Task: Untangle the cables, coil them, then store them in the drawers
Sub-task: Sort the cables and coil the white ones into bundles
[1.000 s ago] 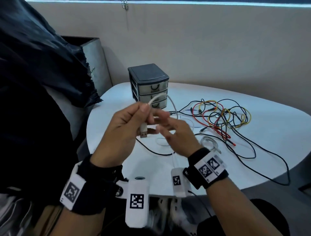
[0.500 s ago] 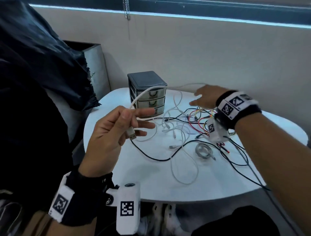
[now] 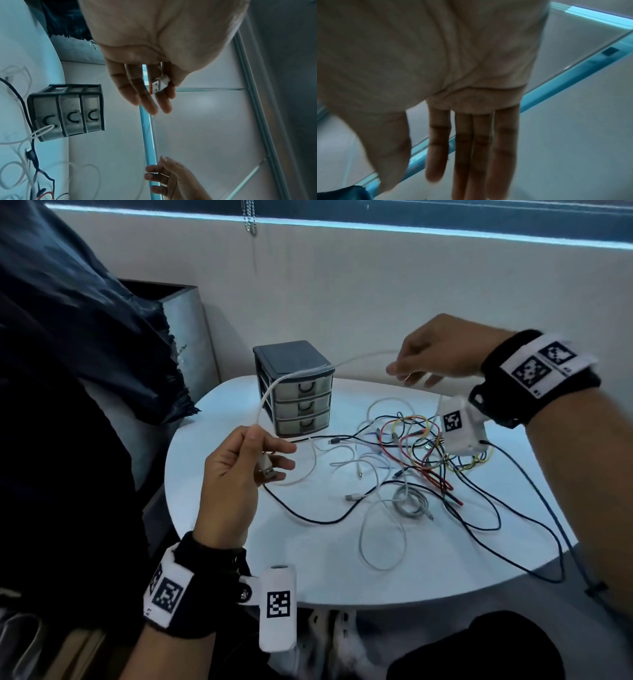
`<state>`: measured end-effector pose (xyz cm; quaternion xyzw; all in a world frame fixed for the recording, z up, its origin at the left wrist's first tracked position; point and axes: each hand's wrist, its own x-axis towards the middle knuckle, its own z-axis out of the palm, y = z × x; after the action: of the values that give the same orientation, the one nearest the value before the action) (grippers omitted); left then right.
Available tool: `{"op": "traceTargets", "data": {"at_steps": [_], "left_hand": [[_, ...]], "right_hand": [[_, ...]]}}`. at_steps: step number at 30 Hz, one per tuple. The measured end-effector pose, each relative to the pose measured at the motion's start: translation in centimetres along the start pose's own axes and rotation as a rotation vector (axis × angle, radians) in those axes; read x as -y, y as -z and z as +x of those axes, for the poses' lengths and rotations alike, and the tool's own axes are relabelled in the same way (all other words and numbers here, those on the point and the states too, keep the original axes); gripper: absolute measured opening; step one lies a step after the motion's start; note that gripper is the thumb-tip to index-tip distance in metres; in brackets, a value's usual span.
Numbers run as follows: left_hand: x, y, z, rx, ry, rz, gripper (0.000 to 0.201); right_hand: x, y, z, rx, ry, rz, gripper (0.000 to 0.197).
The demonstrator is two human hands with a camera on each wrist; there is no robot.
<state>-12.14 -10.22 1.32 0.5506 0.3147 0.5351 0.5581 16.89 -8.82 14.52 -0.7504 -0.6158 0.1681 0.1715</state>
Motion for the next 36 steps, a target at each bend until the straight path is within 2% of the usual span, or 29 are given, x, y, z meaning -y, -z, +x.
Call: {"op": "traceTargets", "data": {"at_steps": [3, 5, 6, 9, 10, 11, 13, 14, 18, 19, 20, 22, 23, 25, 26, 27, 31, 36], "left_hand": [[0.7, -0.3, -0.1, 0.025, 0.041, 0.024, 0.032], [1.2, -0.8, -0.1, 0.063, 0.087, 0.028, 0.03], [1.3, -1.0, -0.2, 0.074, 0.106, 0.025, 0.03], [0.5, -1.3, -0.2, 0.08, 0.094, -0.013, 0.032], [-0.2, -1.2, -0.1, 0.074, 0.065, -0.041, 0.03], [-1.0, -1.0, 0.0, 0.058, 0.036, -0.083, 0.029], [-2.6, -0.2, 0.5, 0.021, -0.015, -0.204, 0.025], [-3.4, 0.3, 0.9, 0.005, -0.04, -0.266, 0.024], [-4.0, 2.4, 2.4, -0.065, -0.053, -0.317, 0.03], [-3.7, 2.6, 2.7, -0.065, -0.031, -0.303, 0.03], [-3.3, 2.5, 2.8, -0.059, -0.01, -0.284, 0.031], [-2.6, 2.1, 2.9, -0.053, 0.015, -0.247, 0.038], [-2.4, 1.8, 2.8, -0.048, 0.019, -0.242, 0.042], [-2.5, 1.4, 2.5, -0.032, 0.015, -0.252, 0.046], [-2.6, 1.5, 2.4, -0.031, 0.012, -0.258, 0.045], [-2.7, 1.7, 2.3, -0.035, 0.011, -0.259, 0.044], [-2.2, 2.9, 2.7, -0.08, 0.022, -0.179, 0.034], [0.3, 2.8, 3.5, -0.156, 0.138, -0.146, 0.041]], "right_hand": [[-1.4, -3.0, -0.6, -0.071, 0.041, 0.193, 0.024], [-2.3, -5.9, -1.1, -0.039, 0.04, 0.245, 0.023], [-3.0, -7.4, -1.3, -0.012, 0.027, 0.235, 0.03], [-4.8, -10.2, -1.3, -0.003, -0.073, 0.082, 0.07], [-5.3, -10.9, -1.4, 0.031, -0.12, 0.046, 0.073], [-5.8, -11.5, -1.4, 0.098, -0.162, 0.032, 0.063], [-6.6, -12.9, -1.5, 0.251, -0.219, 0.002, 0.027], [-7.1, -13.5, -1.5, 0.279, -0.229, -0.003, 0.02], [-8.8, -13.9, -1.5, 0.147, -0.226, 0.109, 0.014], [-8.7, -13.6, -1.5, 0.134, -0.195, 0.12, 0.024], [-8.5, -13.5, -1.6, 0.171, -0.172, 0.135, 0.042], [-7.4, -14.0, -1.9, 0.308, -0.171, 0.163, 0.068], [-6.7, -14.7, -2.0, 0.361, -0.175, 0.18, 0.068], [-5.9, -16.4, -1.7, 0.37, -0.157, 0.246, 0.035], [-5.6, -17.1, -1.6, 0.344, -0.144, 0.291, 0.019], [-5.4, -17.4, -1.4, 0.301, -0.137, 0.335, 0.017], [-4.9, -14.9, -0.5, 0.018, -0.082, 0.351, 0.032], [-4.0, -8.1, 0.4, -0.503, 0.135, 0.029, 0.037]]}}
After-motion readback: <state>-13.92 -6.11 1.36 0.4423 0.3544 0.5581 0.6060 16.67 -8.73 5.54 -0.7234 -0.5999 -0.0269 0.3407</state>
